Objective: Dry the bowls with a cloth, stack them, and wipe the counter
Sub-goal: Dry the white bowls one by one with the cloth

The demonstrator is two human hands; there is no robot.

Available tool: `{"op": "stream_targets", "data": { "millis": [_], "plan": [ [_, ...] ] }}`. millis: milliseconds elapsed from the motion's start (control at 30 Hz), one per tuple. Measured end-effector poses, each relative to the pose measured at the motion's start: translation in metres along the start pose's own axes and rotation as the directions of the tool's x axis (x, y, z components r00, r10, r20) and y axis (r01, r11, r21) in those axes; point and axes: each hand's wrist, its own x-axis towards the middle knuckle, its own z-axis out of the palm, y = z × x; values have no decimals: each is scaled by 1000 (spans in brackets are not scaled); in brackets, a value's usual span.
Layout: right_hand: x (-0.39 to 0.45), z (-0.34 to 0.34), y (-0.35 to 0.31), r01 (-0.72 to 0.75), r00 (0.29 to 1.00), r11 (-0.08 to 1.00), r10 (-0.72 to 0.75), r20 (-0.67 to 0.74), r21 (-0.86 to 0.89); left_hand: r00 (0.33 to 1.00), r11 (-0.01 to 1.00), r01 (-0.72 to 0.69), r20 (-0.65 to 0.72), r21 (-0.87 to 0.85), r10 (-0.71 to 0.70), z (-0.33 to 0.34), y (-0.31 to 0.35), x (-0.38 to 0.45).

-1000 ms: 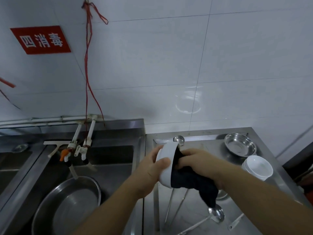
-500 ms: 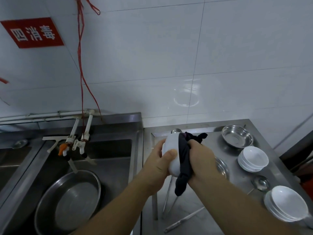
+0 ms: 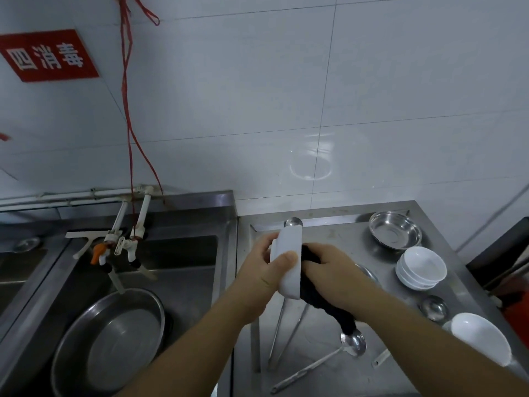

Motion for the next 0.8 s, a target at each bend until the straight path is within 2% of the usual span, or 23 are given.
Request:
{"op": "stream_targets", "data": {
  "millis": [67,133,200,233,300,333,500,633,700,733,800],
  "plan": [
    [-6,-1,-3,-87,996,958,87,13,272,1000,995,-18,24,99,15,-6,-2,1],
    [-9,-3,-6,-157,981,842,194,-19,516,998,988,-34,53,154,26,-11,-5,0],
    [-8,-1,-6,-243,938,698,345,-20,673,996,977,-60,75,204,45,-10,-7,-4],
    [-7,2,-4,-293,911,601,411,27,743,994,967,-82,84,242,63,-10,-7,-6],
    [-6,5,-3,-357,877,410,457,150,839,990,939,-122,110,321,91,-8,-7,-7],
    [-6,4,-2,-364,875,366,450,180,856,987,922,-136,126,361,96,-9,-7,-7],
    [-2,-1,5,-386,907,382,322,270,840,968,834,-200,233,515,88,-19,-7,-2],
    [-5,2,10,-344,924,351,293,246,871,973,822,-179,219,540,68,-21,-7,-1],
    [-3,0,12,-278,945,323,263,196,905,989,873,-101,142,478,37,-22,-10,-1],
    [-2,-1,14,-237,953,316,259,157,919,998,914,-19,62,405,-7,-21,-12,-2],
    [0,-3,16,-167,962,304,260,86,938,977,961,214,-51,173,-209,-18,-17,-7]
  ]
}}
